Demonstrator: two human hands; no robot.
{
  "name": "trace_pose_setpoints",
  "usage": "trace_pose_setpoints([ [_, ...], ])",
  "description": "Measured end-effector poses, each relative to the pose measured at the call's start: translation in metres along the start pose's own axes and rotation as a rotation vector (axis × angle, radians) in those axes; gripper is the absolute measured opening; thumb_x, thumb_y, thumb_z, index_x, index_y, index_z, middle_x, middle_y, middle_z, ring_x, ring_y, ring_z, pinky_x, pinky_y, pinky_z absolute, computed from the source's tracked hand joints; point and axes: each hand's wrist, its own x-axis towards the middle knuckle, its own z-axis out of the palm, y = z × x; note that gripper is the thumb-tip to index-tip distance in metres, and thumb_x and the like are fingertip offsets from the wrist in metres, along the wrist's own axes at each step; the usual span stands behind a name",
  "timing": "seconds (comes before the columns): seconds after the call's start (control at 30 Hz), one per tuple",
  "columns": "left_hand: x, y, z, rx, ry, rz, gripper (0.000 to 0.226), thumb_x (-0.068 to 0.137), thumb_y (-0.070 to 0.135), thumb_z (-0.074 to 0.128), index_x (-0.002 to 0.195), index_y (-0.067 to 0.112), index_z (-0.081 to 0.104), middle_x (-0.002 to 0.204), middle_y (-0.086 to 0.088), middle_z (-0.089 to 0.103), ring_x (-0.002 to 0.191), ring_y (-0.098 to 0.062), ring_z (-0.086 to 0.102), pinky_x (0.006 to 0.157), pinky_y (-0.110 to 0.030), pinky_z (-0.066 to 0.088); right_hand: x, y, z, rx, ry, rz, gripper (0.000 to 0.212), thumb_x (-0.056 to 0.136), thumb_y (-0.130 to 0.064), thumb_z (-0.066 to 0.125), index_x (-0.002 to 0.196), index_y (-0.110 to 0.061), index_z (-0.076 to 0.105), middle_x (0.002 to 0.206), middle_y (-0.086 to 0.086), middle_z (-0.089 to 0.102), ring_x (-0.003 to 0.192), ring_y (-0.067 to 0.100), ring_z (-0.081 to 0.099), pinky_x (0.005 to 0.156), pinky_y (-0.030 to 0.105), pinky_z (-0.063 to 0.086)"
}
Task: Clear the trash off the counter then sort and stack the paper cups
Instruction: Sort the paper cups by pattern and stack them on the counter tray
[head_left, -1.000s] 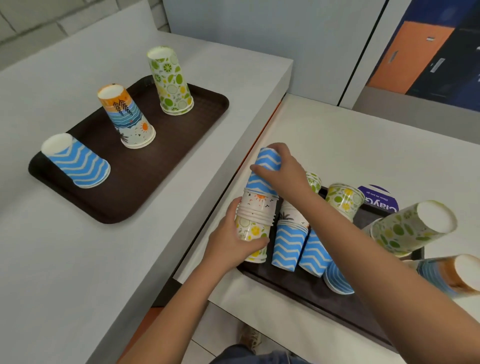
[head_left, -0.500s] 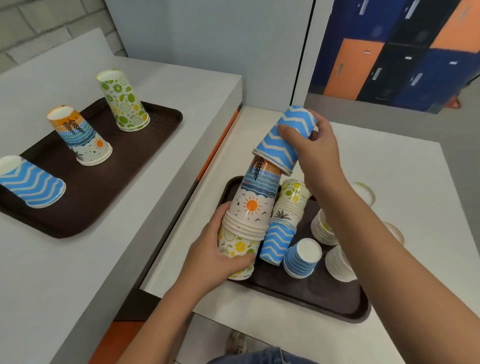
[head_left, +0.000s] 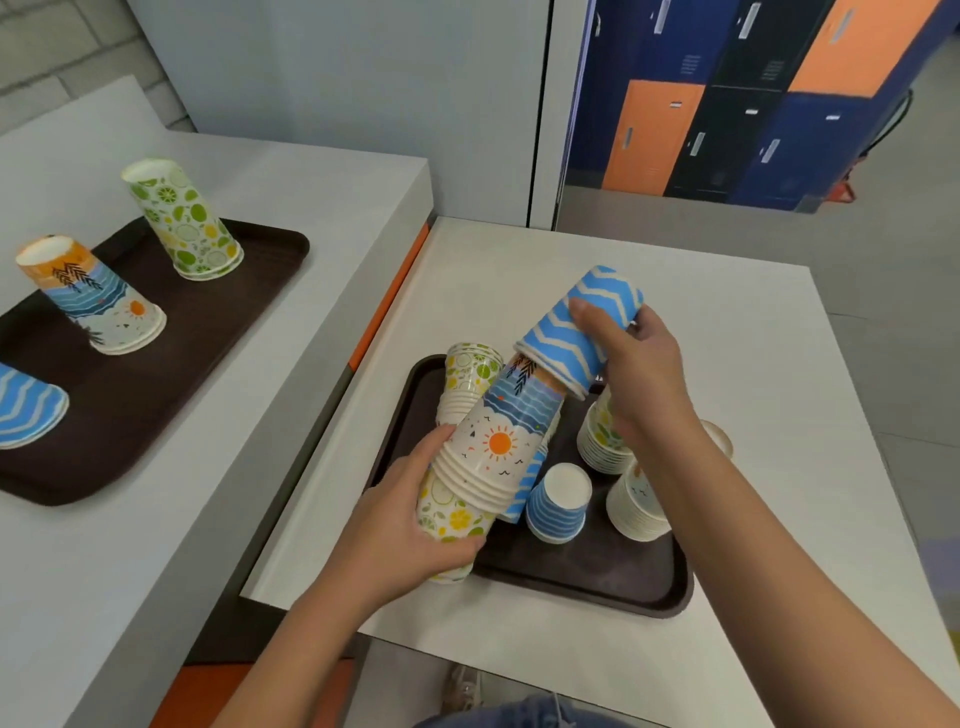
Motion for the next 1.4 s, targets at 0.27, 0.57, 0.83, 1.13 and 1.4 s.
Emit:
trace_pose_setpoints([
  [0.27, -0.02, -0.041, -0.012, -0.133, -0.037, -0.165, 0.094, 0.058, 0.028, 0.087, 0.122, 0.066, 0.03, 0.114, 0.032, 0.059, 0.096, 0.006, 0.063, 0.08, -0.021, 0.051, -0.045, 0.041, -0.036, -0.182, 0.042, -0.234, 0.065, 0.076, -0.012, 0.079, 0.13, -0.025, 0.047, 0.123, -0.001, 0.06, 0.108, 0.01, 0.063, 0.089, 0.027, 0.053],
  [0.57, 0.003, -0.032, -0.004, -0.486, -0.03, -0.251, 0.095, 0.062, 0.013, 0.086, 0.134, 0.042, 0.031, 0.121, 0.006, 0.06, 0.098, -0.01, 0.068, 0.076, -0.025, 0.057, -0.053, 0.153, -0.071, -0.695, -0.145, -0.148, 0.075, 0.067, -0.012, 0.084, 0.122, -0.033, 0.038, 0.121, -0.008, 0.049, 0.11, -0.004, 0.047, 0.099, 0.016, 0.041],
  [0.83, 0.013, -0.014, 0.003, -0.522, -0.081, -0.209, 0.093, 0.058, 0.017, 0.085, 0.128, 0.048, 0.034, 0.124, 0.009, 0.058, 0.101, -0.005, 0.067, 0.081, -0.026, 0.057, -0.061, 0.119, -0.058, -0.687, -0.151, -0.355, 0.086, 0.071, -0.054, 0.071, 0.141, -0.023, 0.033, 0.139, -0.014, 0.039, 0.13, -0.004, 0.035, 0.106, 0.009, 0.029],
  [1.13, 0.006, 0.011, -0.001, -0.303, -0.156, -0.226, 0.113, 0.047, 0.034, 0.091, 0.134, 0.051, 0.02, 0.117, 0.019, 0.057, 0.098, 0.0, 0.065, 0.083, -0.021, 0.053, -0.046, 0.047, 0.006, -0.099, -0.26, 0.242, 0.043, 0.074, -0.017, 0.079, 0.114, -0.012, 0.062, 0.105, 0.007, 0.073, 0.093, 0.018, 0.071, 0.084, 0.035, 0.057],
  [1.4, 0.0, 0.022, -0.015, -0.344, -0.233, -0.338, 0.078, 0.048, 0.031, 0.092, 0.117, 0.025, 0.056, 0.104, 0.005, 0.072, 0.091, -0.007, 0.07, 0.08, -0.026, 0.057, -0.036, 0.044, 0.004, -0.001, -0.187, 0.353, 0.025, 0.077, -0.01, 0.075, 0.1, -0.01, 0.065, 0.09, 0.008, 0.074, 0.078, 0.019, 0.072, 0.068, 0.03, 0.058],
])
